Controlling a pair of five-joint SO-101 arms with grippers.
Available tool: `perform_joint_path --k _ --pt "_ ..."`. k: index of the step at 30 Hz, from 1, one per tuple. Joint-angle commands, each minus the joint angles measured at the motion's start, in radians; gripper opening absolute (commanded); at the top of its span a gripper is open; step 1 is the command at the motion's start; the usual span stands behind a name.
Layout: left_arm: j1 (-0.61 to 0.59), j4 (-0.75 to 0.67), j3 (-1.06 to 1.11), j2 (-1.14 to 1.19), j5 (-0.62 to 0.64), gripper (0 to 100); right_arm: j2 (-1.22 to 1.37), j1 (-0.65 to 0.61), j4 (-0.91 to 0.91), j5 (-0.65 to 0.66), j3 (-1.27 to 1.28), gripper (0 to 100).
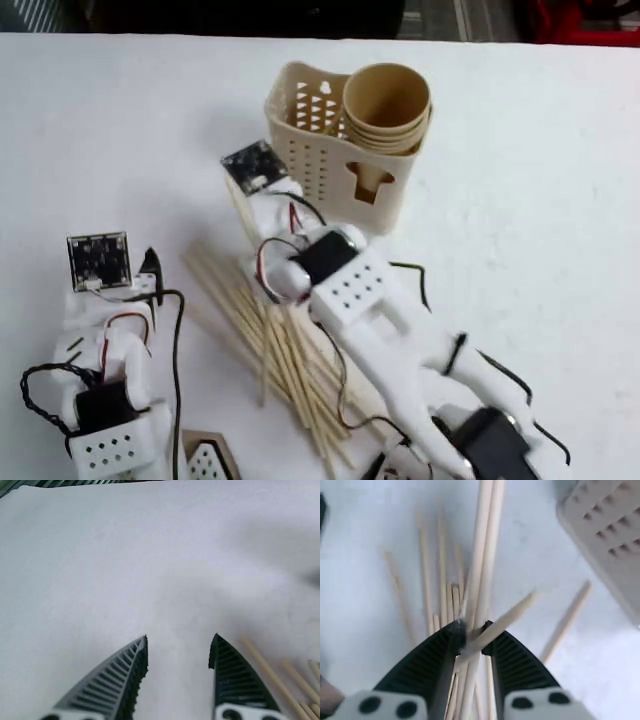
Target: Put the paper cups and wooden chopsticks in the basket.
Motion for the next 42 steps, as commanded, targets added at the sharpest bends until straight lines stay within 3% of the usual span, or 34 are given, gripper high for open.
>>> perform_joint_path --k 1,8,25,29,34,42 --pt "-0.002 -0.023 -0.003 -0.012 0.005 21 -0.117 0.012 0.004 -0.046 -0.078 1.7" --pt "-0.002 -0.023 -0.003 -0.012 0.005 21 -0.193 0.035 -0.064 -0.064 -0.184 1.7" --pt "-0.002 -0.023 -0.003 -0.012 0.005 21 -0.194 0.242 -0.834 -0.054 -0.196 1.7" --pt "-0.002 -0.023 -0.003 -0.012 0.005 21 -0.13 0.297 -0.944 -0.035 -0.196 1.7" --pt "-0.002 -0.023 -0.003 -0.012 0.005 21 0.033 0.344 -1.106 0.101 -0.196 1.7" --pt "-0.002 -0.025 -0.003 -0.012 0.005 21 0.229 0.392 -1.198 0.106 -0.196 1.7"
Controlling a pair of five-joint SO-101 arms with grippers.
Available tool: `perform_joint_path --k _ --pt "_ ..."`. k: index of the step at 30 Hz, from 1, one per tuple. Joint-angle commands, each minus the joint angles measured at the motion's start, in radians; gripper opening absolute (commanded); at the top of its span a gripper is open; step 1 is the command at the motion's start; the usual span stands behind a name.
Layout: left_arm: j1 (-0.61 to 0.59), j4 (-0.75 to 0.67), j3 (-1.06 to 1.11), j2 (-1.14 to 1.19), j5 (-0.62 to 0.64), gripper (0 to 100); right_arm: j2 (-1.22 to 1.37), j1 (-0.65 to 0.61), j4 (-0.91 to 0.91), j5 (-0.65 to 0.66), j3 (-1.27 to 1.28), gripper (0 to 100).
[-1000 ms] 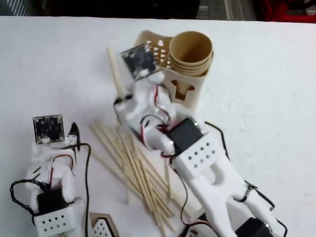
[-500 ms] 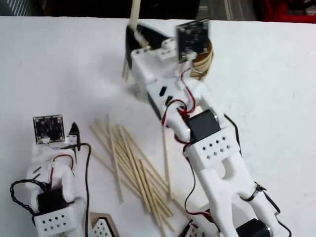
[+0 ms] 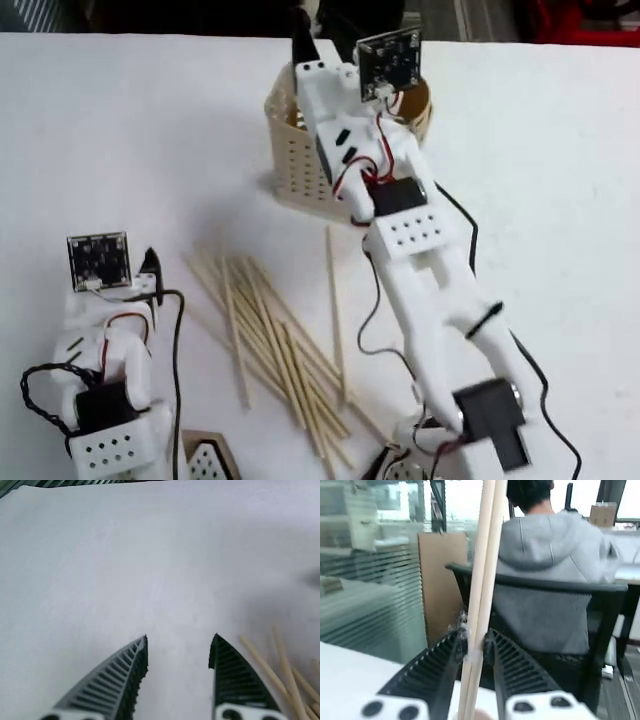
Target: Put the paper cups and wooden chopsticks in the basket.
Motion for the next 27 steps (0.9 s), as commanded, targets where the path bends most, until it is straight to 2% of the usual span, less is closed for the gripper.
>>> perform_joint_path --k 1,6,9,11,13,17,21,25,27 --pt "-0.002 -0.025 -0.003 -0.012 0.005 21 0.038 0.027 -0.025 0.009 -0.044 1.7" --pt "-0.002 -0.028 -0.003 -0.012 0.005 21 0.048 0.022 0.004 0.005 -0.046 3.4" --pt "-0.002 -0.028 -0.003 -0.012 0.005 21 -0.022 0.007 0.093 0.003 -0.046 10.7" --pt "-0.002 -0.028 -0.003 -0.012 0.005 21 -0.088 -0.004 0.206 0.002 -0.044 14.3" --pt "-0.002 -0.028 -0.003 -0.012 0.005 21 -0.163 -0.016 0.338 0.002 -0.044 13.4" --pt "-0.002 -0.028 -0.003 -0.012 0.005 21 -0.332 -0.045 0.628 -0.006 -0.044 1.7" --pt "-0.002 -0.028 -0.003 -0.012 0.005 21 -0.51 -0.045 0.92 -0.12 -0.043 3.5" --pt "-0.002 -0.026 -0.003 -0.012 0.005 21 -0.68 0.058 1.218 -0.161 -0.041 1.8" --pt "-0.002 -0.025 -0.003 -0.012 0.005 21 -0.76 0.154 1.322 -0.161 -0.012 1.8"
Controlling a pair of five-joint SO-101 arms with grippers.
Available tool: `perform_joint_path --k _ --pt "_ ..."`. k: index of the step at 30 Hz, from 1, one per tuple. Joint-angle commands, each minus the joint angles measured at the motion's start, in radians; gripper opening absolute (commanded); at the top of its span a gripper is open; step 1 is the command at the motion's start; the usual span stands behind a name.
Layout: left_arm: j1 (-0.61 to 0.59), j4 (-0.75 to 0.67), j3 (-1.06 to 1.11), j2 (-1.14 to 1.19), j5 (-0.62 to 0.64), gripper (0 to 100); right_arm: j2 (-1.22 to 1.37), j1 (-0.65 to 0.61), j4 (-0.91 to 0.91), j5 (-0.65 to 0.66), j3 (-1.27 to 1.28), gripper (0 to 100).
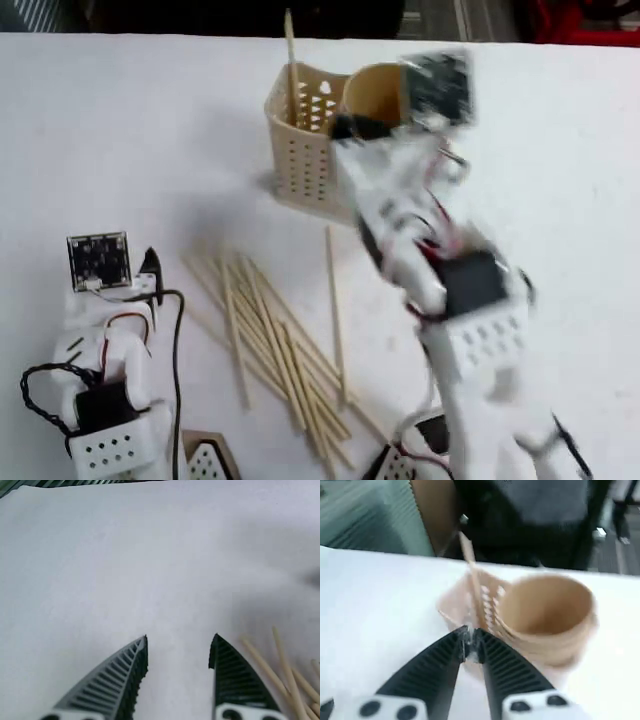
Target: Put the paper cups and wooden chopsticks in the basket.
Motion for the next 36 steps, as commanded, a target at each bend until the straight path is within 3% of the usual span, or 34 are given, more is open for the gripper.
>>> perform_joint_path --k 1,7,13,18,24,30,36 --pt "-0.002 -0.025 -0.003 -0.012 0.005 21 -0.157 0.159 0.193 -0.015 0.012 1.8" --pt "-0.001 -0.021 -0.003 -0.012 0.005 21 -0.384 0.415 0.228 -0.014 0.315 1.9" --pt "0.001 -0.017 -0.041 -0.007 0.005 21 -0.605 0.516 0.193 -0.003 0.628 2.0" --pt "0.102 0.178 -0.207 -0.005 -0.1 21 -0.734 0.515 0.108 0.084 0.868 1.8" --pt "0.231 0.397 -0.45 0.024 -0.173 21 -0.828 0.518 0.065 0.092 1.056 1.8" --pt "0.263 0.568 -0.704 0.452 -0.19 27 -0.892 0.516 0.065 0.084 1.145 1.8" --pt "0.271 0.749 -0.988 0.955 -0.078 29 -0.951 0.518 0.071 0.084 1.155 1.8"
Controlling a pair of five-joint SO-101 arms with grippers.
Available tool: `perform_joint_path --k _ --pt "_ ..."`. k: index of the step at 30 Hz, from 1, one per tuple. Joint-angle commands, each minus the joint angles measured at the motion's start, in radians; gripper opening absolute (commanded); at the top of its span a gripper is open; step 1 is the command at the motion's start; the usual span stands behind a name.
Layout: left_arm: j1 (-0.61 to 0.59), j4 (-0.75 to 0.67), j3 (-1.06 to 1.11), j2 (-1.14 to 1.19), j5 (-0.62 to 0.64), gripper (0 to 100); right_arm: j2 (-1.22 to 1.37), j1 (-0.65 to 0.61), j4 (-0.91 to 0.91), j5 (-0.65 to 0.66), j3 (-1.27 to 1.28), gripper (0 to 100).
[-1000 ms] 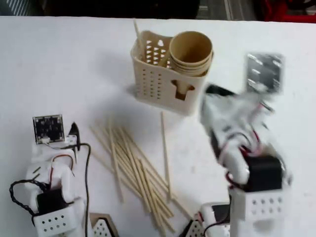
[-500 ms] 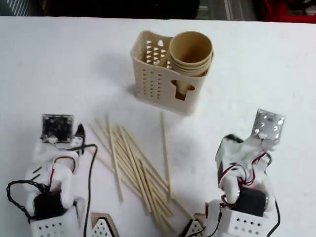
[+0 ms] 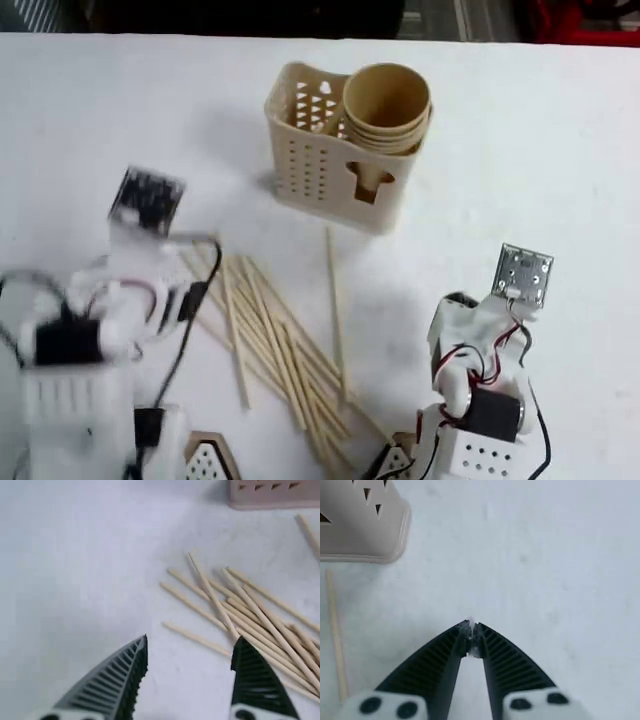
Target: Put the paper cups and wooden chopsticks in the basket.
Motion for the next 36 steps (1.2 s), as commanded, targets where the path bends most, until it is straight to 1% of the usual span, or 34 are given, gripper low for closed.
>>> perform_joint_path --k 1,4,7,11,14,20,23,25,30,36 --pt "0.024 0.083 -0.176 0.312 0.068 30 -0.028 0.01 -0.015 0.002 0.005 1.8" --pt "0.056 0.089 -0.229 0.478 0.109 31 -0.042 0.002 -0.021 0.002 0.046 1.8" --pt "0.116 0.074 -0.258 0.578 0.143 32 -0.065 0.01 -0.019 0.002 0.057 1.8" --pt "0.196 -0.003 -0.258 0.664 0.212 32 -0.096 0.01 -0.015 0.002 0.089 1.8" --pt "0.223 -0.063 -0.259 0.736 0.255 32 -0.099 0.012 -0.016 0.002 0.098 1.8" --pt "0.223 -0.15 -0.259 0.908 0.276 31 -0.099 0.013 -0.015 0.002 0.109 1.8" --pt "0.223 -0.176 -0.259 1.001 0.278 31 -0.099 0.036 -0.021 0.005 0.109 1.8" --pt "0.223 -0.198 -0.267 1.053 0.302 29 -0.099 0.048 -0.021 0.008 0.109 1.8" --pt "0.223 -0.302 -0.267 1.119 0.325 22 -0.099 0.048 -0.021 0.008 0.109 1.8" --pt "0.223 -0.365 -0.267 1.144 0.333 21 -0.099 0.048 -0.021 0.008 0.109 1.8"
